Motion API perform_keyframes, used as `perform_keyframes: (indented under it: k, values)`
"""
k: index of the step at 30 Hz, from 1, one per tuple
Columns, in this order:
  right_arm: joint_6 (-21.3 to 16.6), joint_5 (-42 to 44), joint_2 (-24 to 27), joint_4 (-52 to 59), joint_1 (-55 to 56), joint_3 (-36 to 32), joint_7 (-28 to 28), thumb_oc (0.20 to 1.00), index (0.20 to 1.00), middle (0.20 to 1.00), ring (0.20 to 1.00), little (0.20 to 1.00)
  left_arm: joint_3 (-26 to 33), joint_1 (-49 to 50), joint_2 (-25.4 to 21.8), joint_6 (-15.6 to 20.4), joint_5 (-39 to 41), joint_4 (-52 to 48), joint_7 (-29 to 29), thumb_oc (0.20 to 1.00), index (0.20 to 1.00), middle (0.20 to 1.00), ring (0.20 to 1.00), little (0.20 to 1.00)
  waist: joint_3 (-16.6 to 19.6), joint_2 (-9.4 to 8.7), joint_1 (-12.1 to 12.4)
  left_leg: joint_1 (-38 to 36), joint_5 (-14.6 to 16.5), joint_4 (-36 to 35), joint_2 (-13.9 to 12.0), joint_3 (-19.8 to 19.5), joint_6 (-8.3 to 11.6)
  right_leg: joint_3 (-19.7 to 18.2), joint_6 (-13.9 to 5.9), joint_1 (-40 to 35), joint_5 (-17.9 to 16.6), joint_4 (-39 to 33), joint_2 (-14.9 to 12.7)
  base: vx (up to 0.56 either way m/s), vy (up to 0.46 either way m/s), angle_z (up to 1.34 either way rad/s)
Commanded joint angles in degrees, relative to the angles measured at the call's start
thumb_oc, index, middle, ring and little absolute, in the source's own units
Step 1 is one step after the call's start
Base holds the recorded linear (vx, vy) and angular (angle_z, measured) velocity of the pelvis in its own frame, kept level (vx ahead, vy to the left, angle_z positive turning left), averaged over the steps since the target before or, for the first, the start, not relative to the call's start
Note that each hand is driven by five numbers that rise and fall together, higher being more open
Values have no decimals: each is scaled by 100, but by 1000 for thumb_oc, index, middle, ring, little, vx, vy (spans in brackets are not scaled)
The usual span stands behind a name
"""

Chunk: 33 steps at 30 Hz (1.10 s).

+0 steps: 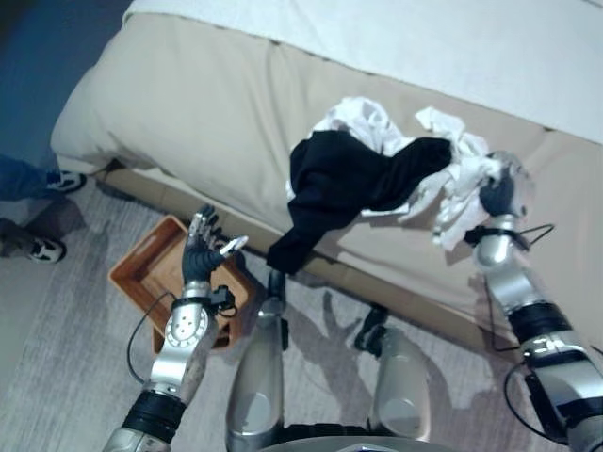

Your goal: Pick up clothes into the bucket

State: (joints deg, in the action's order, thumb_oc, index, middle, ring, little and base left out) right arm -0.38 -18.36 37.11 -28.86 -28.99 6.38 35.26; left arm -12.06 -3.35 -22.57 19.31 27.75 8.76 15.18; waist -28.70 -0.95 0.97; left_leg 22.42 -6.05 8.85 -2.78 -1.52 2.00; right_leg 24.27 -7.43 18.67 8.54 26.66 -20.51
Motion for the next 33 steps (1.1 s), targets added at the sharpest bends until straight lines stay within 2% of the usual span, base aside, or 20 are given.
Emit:
perform_keyframes:
  k: [1, 8, 15, 19, 22, 24, 27, 33]
  values:
    - [-384, 44, 416, 330, -192, -321, -78, 200, 200, 200, 200, 200, 213, 109, -66, 172, -239, -47, -243, 1000, 1000, 1000, 1000, 1000, 495, -245, -154, -605, 462, -144, -172, 210, 94, -155, -488, -566, -1214, -1171, -103, 58, -2, -17]
    - [-760, 197, 985, 1265, -189, -619, -436, 200, 200, 200, 200, 200, 333, 251, -36, 65, -450, 69, -470, 1000, 1000, 1000, 1000, 1000, 1141, -383, -314, -1304, 350, -658, -251, 602, 215, -301, -571, -1209, -1469, -2147, 225, 79, 9, -28]
    - [-1108, 186, 1561, 2177, -336, -539, -884, 200, 200, 200, 200, 200, 256, 203, -85, -37, -1169, 171, -454, 1000, 1000, 1000, 1000, 1000, 1570, -485, -437, -1719, 388, -743, -353, 826, 244, -464, -570, -1505, -1511, -2380, 346, 80, -1, -19]
    - [-1490, 910, 2006, 2626, -836, -209, -1426, 200, 200, 200, 200, 200, -103, -13, -224, -132, -1703, 266, -622, 1000, 1000, 1000, 1000, 1000, 1876, -540, -532, -2071, 455, -812, -434, 1034, 278, -621, -570, -1734, -1523, -2556, 446, 78, -9, -26]
    - [-1600, 1378, 2071, 2683, -1061, -6, -1662, 200, 200, 200, 200, 200, -248, -220, -225, -148, -1794, 334, -658, 1000, 1000, 1000, 1000, 1000, 1968, -543, -574, -2197, 463, -843, -453, 1116, 298, -695, -567, -1811, -1526, -2595, 487, 68, -10, -27]
    - [-1713, 1962, 2164, 2728, -1251, 200, -2034, 200, 200, 200, 200, 200, -432, -508, -282, -204, -2000, 362, -695, 1000, 1000, 1000, 1000, 1000, 2068, -555, -613, -2312, 478, -880, -467, 1170, 309, -734, -563, -1866, -1521, -2608, 512, 44, -14, -15]
    - [-1750, 2988, 2205, 2983, -1291, 526, -2742, 200, 200, 200, 200, 200, -779, -1249, -231, -270, -1838, 275, -844, 1000, 1000, 1000, 1000, 1000, 2220, -555, -700, -2489, 505, -918, -481, 1234, 323, -778, -554, -1993, -1503, -2629, 552, 60, -20, -15]
    - [-1599, 3330, 1970, 3295, -960, 726, -3232, 200, 200, 200, 200, 200, -1105, -2217, -76, -312, -1532, 278, -810, 1000, 1000, 1000, 1000, 1000, 2318, -508, -747, -2620, 532, -934, -501, 1270, 329, -780, -553, -2108, -1503, -2695, 586, 27, -16, -7]
